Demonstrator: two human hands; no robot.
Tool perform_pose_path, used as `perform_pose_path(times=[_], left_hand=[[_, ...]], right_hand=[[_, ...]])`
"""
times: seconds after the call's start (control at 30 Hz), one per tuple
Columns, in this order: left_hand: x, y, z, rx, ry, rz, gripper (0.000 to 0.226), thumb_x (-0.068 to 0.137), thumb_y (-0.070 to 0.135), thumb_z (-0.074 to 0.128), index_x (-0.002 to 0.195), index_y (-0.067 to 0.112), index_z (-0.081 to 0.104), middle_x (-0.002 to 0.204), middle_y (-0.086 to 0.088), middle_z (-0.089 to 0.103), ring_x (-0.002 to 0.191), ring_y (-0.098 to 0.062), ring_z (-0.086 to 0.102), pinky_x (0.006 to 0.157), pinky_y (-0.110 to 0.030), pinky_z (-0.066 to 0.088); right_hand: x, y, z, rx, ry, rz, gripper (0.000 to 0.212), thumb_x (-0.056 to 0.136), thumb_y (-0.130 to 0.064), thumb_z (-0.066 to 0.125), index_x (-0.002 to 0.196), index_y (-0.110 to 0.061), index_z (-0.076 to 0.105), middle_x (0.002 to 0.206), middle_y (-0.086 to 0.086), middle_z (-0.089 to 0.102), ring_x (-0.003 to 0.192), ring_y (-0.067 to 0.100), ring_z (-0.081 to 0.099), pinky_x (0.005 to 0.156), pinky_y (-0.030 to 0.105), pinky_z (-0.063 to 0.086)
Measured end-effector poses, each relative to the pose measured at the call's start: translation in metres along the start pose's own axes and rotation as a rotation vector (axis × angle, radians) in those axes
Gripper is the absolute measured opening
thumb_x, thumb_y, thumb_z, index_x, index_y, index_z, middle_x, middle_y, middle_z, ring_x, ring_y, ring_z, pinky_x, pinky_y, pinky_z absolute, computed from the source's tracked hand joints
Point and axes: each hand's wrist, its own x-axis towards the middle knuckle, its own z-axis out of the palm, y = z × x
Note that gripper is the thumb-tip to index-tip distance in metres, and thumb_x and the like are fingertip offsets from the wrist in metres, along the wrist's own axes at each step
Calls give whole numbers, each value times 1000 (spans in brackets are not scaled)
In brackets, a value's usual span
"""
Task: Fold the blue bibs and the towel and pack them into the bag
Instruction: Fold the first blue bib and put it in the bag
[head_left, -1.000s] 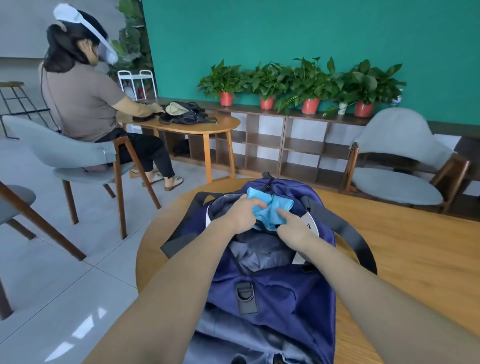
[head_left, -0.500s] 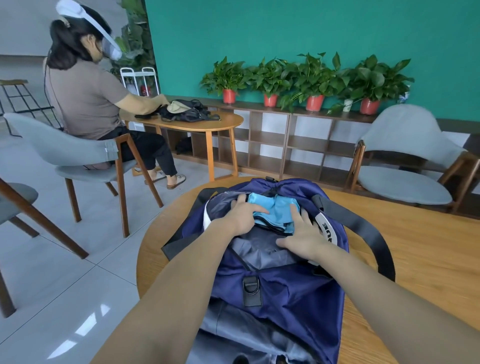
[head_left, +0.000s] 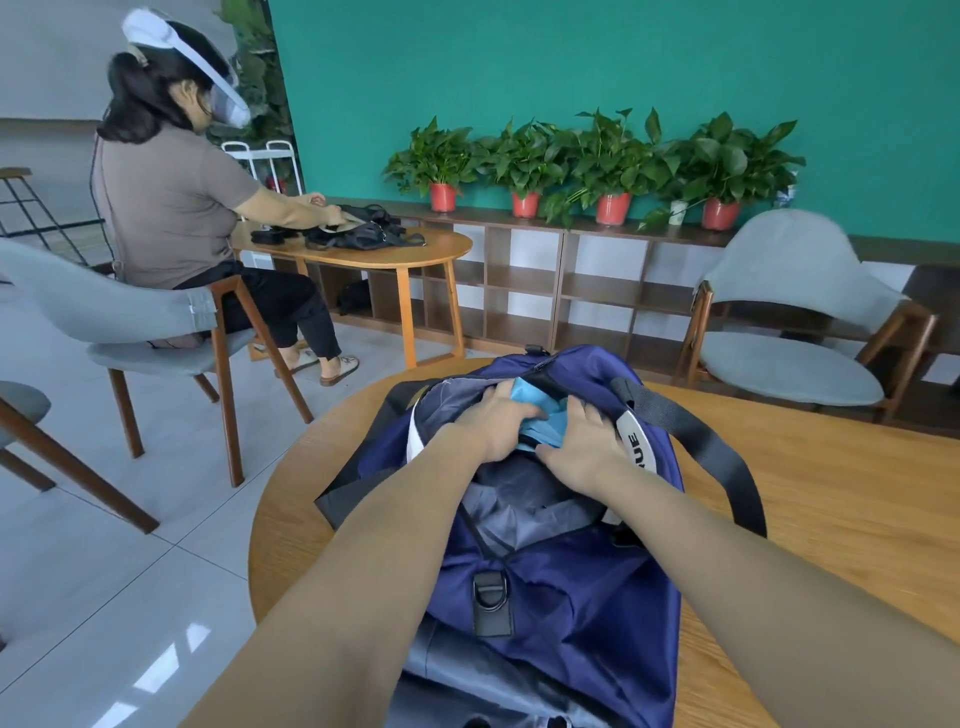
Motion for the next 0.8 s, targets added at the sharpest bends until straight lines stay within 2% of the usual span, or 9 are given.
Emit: perform_pose_path(times=[0.07,0.13,0.23,0.33,0.43,0.53,0.67,0.73,0.8], left_hand=[[2,-3,-3,23,7,1,51,101,20,54,148,39,48,159,-8,25,144,-33,29,115,-45,35],[2,-8,-6,-42,24,-43,54,102,18,54,151,36,44,159,-10,27,140,-32,38,109,-41,41],[-1,-17,-10,-150,84,-111,58,100,26,61,154,28,40,152,-10,47,137,-30,46,110,-37,38],[-4,-20,-12,-111,82,-142,54,99,38,61,150,27,47,128,-7,66,119,-29,58,99,-38,45],[-9,-20,-27,-137,84,-121,50,99,43,60,145,23,52,118,-5,67,110,-26,59,91,-36,45],[-13,-23,-53,-208,52,-57,50,95,37,69,138,16,56,124,-4,66,118,-27,57,85,-28,37],[-18,-31,-96,-150,-157,-28,98,78,43,86,158,28,32,158,9,40,143,-15,39,111,-26,31],[-22,-28,-118,22,-255,-44,116,69,52,90,161,33,22,163,8,33,149,-19,33,118,-33,29],[-28,-20,-135,216,-333,-44,114,70,53,89,161,28,24,159,-2,40,145,-27,38,113,-37,35]], right_hand=[[9,3,-1,16,-7,12,78,99,-40,53,160,-16,10,163,10,23,147,33,24,120,44,25],[15,6,0,29,-52,41,75,101,-47,47,161,-19,11,162,12,25,146,37,27,119,46,26],[18,13,4,-2,-111,72,78,99,-61,39,161,-24,11,165,10,21,148,37,26,120,48,24],[17,21,2,-48,-122,59,81,95,-70,36,161,-30,11,167,5,18,150,34,23,121,48,23],[18,23,-8,-50,-111,35,83,91,-75,39,159,-34,17,163,3,28,147,33,31,118,48,30],[18,25,-22,-53,-110,37,97,78,-86,40,158,-36,18,157,4,41,140,34,42,113,48,36],[23,23,-52,-82,-109,6,120,56,-95,42,158,-36,18,154,4,46,137,34,46,111,46,39],[21,17,-75,-101,-130,-11,113,64,-89,56,157,-32,25,154,3,46,138,31,46,112,41,38],[18,13,-96,-141,-166,-32,107,72,-79,67,157,-28,28,156,2,44,140,28,43,113,37,36]])
